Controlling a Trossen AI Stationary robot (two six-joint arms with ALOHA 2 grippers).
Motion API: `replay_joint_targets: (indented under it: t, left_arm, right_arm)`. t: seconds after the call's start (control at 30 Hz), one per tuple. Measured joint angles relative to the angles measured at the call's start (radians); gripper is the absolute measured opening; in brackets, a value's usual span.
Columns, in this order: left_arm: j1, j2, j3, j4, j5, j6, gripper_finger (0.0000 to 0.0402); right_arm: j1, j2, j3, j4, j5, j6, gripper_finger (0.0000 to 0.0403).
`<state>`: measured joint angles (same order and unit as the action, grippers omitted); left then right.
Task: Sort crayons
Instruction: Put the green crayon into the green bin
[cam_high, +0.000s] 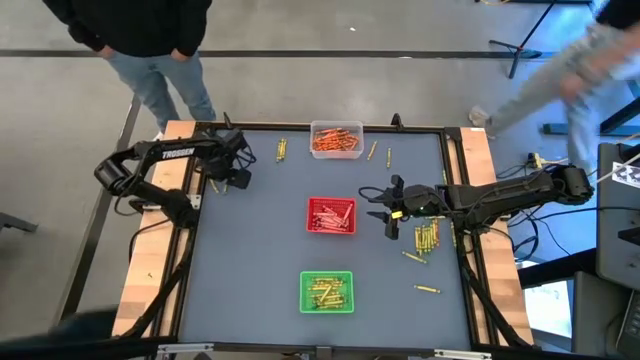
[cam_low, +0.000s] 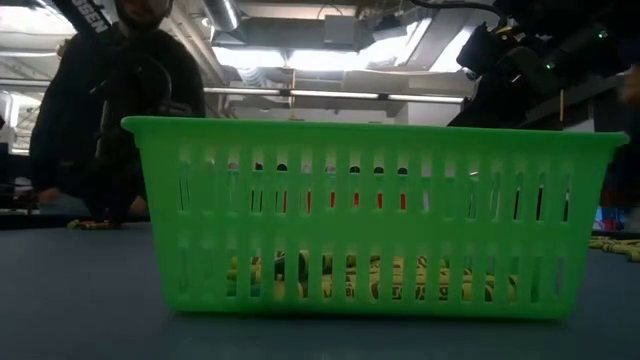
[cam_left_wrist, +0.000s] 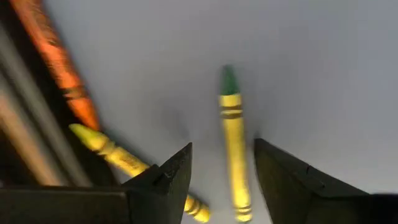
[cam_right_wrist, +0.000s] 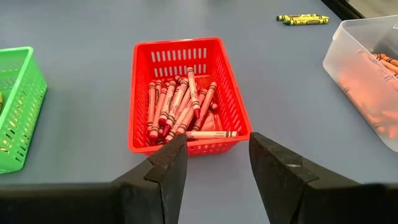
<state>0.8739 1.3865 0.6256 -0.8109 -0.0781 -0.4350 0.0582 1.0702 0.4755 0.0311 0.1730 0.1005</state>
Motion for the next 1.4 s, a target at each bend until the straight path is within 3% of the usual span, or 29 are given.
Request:
replay_joint_targets:
  t: [0.27,0.63,0.87,1.17,1.4]
  left_arm:
    - [0.028,-0.003,-0.041,0.052,0.062,0.037,0.0145]
    - [0.027,-0.002,-0.042,0.058,0.086,0.009,0.0045]
    - [-0.01,-0.007,-0.035,0.056,0.061,0.121,0.0005]
    - [-0.2,-0.11,0.052,0.046,0.058,0.156,0.0011]
    - [-0.467,-0.13,0.195,0.064,0.066,0.149,0.0012]
  right_arm:
    - [0.0,0.0,0.0,0.006,0.0,-0.001,0.017]
    - [0.0,0.0,0.0,0.02,0.0,-0.001,0.017]
    - [0.0,0.0,0.0,0.022,0.0,-0.001,0.017]
    - [0.0,0.0,0.0,0.02,-0.001,-0.001,0.017]
    - [0.0,0.0,0.0,0.033,0.016,0.026,0.017]
